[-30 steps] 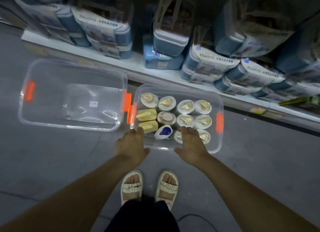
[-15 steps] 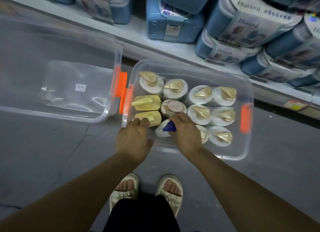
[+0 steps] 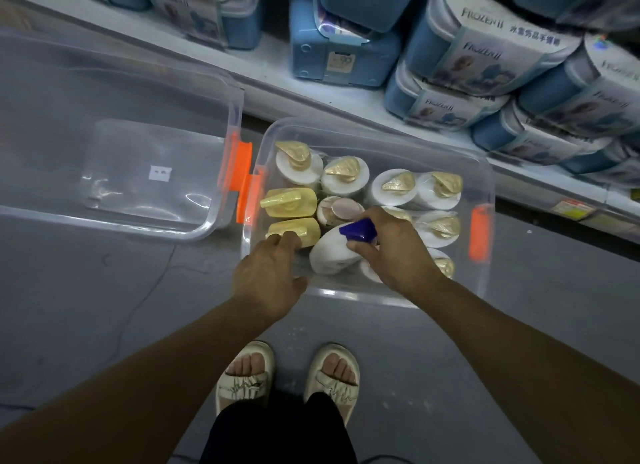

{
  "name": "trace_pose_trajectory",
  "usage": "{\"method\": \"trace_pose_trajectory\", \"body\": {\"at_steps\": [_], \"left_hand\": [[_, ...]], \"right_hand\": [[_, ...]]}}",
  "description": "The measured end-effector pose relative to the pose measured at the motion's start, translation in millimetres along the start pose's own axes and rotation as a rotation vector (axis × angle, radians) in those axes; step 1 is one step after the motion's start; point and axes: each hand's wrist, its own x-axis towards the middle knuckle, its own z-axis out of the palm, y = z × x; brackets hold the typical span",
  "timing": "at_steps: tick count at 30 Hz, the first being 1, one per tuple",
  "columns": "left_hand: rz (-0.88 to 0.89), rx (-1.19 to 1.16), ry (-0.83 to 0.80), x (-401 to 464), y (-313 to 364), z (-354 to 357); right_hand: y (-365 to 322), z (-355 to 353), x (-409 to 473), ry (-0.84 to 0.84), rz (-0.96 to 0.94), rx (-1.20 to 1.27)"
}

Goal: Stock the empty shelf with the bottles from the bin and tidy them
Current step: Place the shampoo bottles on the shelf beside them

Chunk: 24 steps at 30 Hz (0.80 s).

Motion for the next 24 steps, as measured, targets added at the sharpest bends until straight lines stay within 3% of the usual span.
{"method": "trace_pose_trajectory", "body": {"at_steps": [12, 24], "left_hand": [[0.038, -0.463, 0.011, -7, 27, -55], [-0.116, -0.584, 0.088, -14, -12, -77]], "right_hand": [[-53, -116, 8, -0.008, -0.033, 0.152], [-108, -82, 28, -0.135, -0.157, 0.358]]}}
